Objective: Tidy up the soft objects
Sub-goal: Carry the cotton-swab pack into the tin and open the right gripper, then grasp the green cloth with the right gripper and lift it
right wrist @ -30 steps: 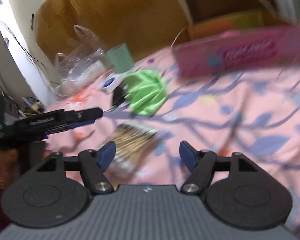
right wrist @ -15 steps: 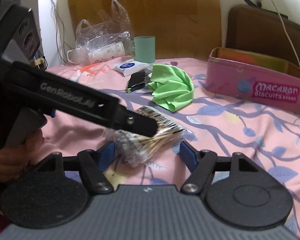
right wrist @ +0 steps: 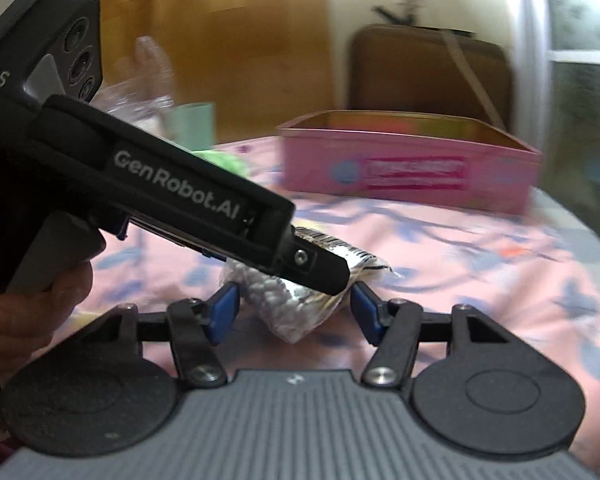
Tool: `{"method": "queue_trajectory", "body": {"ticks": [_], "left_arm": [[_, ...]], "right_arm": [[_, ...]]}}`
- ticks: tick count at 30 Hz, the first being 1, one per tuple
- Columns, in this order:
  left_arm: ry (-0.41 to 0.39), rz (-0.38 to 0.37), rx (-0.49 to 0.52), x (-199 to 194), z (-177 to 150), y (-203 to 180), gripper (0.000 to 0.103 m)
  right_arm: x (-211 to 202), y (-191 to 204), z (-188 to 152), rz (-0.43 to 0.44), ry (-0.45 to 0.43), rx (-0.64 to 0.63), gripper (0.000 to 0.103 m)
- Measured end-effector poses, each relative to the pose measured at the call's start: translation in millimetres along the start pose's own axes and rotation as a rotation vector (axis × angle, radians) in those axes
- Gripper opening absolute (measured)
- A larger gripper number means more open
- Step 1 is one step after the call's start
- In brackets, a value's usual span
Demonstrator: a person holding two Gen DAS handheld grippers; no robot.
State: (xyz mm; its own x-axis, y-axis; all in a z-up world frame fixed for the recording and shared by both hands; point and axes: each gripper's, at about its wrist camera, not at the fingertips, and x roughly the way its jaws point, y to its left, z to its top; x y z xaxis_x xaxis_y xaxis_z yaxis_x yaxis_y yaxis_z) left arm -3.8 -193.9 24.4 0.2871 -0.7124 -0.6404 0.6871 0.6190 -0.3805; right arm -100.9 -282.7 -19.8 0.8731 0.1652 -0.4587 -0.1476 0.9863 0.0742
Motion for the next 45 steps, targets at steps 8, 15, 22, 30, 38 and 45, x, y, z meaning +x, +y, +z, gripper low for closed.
{"method": "queue_trajectory", "body": {"ticks": [8,15,22,30,38,45], "left_arm": [[0.028,-0.011,0.091,59,23,-41,0.058],[0.028,-0.008,0.066,64,25,-42,0.061],[-0.044,0.002,0.085,44,32,-44,0.053],[-0.162,0.046,0.083,28,91,-27,0.054],[-0.217,0.186,0.077,64,158,-13,0.082],[-0.264,0.193,0.054,39,119,6,0.081]], "right_arm": [[-8,-66,-6,-0.179,0.002,0.1,0.065],[-12,-83,-6,-0.203,-0.025,0.139,0.064],[-18,-66,-6,-0.167,-0.074,0.091,0.043],[4,-65,42,-0.161,-0.201,0.015,0.043],[70,-100,95,-0.324,-0.267,0.022,0.048],[81,-122,91,-0.398,-0.244,0.082,0.057]]}}
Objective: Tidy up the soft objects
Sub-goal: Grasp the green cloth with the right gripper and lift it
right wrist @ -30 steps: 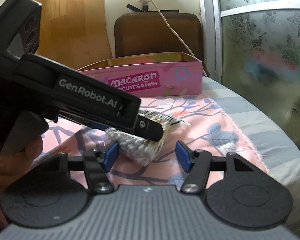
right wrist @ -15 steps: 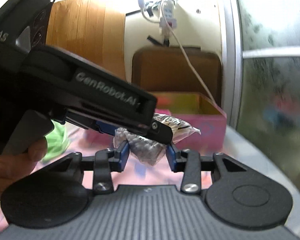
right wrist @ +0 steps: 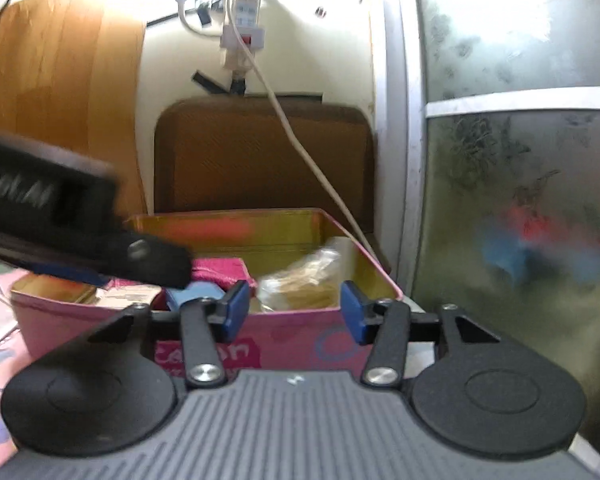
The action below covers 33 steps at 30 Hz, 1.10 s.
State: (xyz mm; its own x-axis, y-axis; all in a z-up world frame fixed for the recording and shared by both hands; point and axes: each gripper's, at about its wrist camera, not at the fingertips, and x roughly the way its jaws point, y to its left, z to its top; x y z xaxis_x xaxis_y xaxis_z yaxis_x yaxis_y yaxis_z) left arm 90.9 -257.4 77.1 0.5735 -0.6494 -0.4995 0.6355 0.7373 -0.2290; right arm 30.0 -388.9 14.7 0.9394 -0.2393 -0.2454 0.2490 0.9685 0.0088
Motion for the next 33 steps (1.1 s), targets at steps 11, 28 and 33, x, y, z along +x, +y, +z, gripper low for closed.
{"method": "queue_trajectory", "body": {"ticks": [11,28,33], "left_arm": [[-0.008,-0.027,-0.037,-111,-83,49,0.081],[-0.071,0.278,-0.276,-177,-135,162,0.08],[-0.087,0.249,-0.315,-178,-138,169,0.08]], "right_arm": [[-41,32,-16,0.173,0.064,0.006,0.056],[-30,177,-16,0.577,0.303,-0.144,0.041],[-35,179,-25,0.545,0.31,-0.197,0.011]]}}
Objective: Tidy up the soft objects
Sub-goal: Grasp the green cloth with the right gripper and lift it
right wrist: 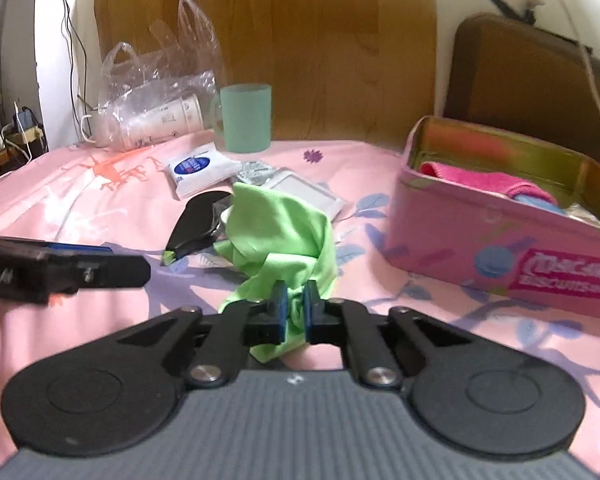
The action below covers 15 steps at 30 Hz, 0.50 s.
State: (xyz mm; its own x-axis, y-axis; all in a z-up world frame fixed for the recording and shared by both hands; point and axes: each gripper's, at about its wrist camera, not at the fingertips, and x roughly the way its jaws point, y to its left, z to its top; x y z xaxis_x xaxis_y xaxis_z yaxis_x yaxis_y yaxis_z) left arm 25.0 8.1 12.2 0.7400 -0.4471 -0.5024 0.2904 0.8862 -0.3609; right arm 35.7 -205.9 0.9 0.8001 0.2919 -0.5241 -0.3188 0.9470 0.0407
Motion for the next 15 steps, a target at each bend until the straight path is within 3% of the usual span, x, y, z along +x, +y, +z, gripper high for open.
{"method": "queue_trajectory", "body": {"ticks": [7,11,15], "left_arm": [[0.004,-0.016,0.035,1,-1,-13,0.079],[0.021,-0.118,0.086,4,2,-42,0.079],[0.052,-0.23,0.21,17,2,-94,0.079]], "right_arm": [[-65,-19,-41,-0.051,-0.05,-0.012,0.011],[-100,-36,-68,-0.094,-0.065,0.015,0.011],[-131,-51,-84,-0.184,-0.096,0.034,0.011]]}}
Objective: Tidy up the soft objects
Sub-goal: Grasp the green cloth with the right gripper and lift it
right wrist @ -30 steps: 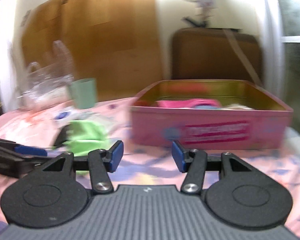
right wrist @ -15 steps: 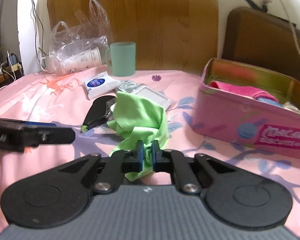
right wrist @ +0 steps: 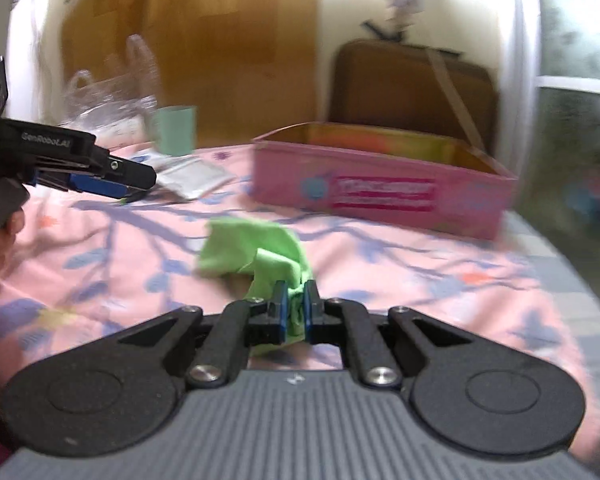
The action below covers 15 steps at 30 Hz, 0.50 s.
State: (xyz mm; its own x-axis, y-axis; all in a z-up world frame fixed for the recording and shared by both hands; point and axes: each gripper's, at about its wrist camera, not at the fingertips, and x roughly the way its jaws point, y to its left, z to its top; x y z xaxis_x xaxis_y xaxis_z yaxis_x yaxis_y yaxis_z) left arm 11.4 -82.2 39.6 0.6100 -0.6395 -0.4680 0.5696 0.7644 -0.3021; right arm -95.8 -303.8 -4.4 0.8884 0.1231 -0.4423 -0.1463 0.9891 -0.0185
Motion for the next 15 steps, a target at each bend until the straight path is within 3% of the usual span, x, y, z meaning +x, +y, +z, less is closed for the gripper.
{"method": "queue_trajectory", "body": {"ticks": [5,7,11,15], "left_arm": [[0.058,-0.122,0.089,34,10,-47,0.079],[0.091,-0.15,0.1,45,9,-61,0.079],[0.16,-0.194,0.109,60,1,-76,0.079],[0.196,-0.185,0.146,70,-6,-89,0.079]], "right_arm": [[-12,-23,-5,-0.148,-0.043,0.053,0.015],[-14,-30,-7,-0.152,-0.036,0.093,0.016],[-14,-28,-9,-0.123,-0.051,0.09,0.044],[-11,-23,-16,-0.118,-0.032,0.081,0.044]]}}
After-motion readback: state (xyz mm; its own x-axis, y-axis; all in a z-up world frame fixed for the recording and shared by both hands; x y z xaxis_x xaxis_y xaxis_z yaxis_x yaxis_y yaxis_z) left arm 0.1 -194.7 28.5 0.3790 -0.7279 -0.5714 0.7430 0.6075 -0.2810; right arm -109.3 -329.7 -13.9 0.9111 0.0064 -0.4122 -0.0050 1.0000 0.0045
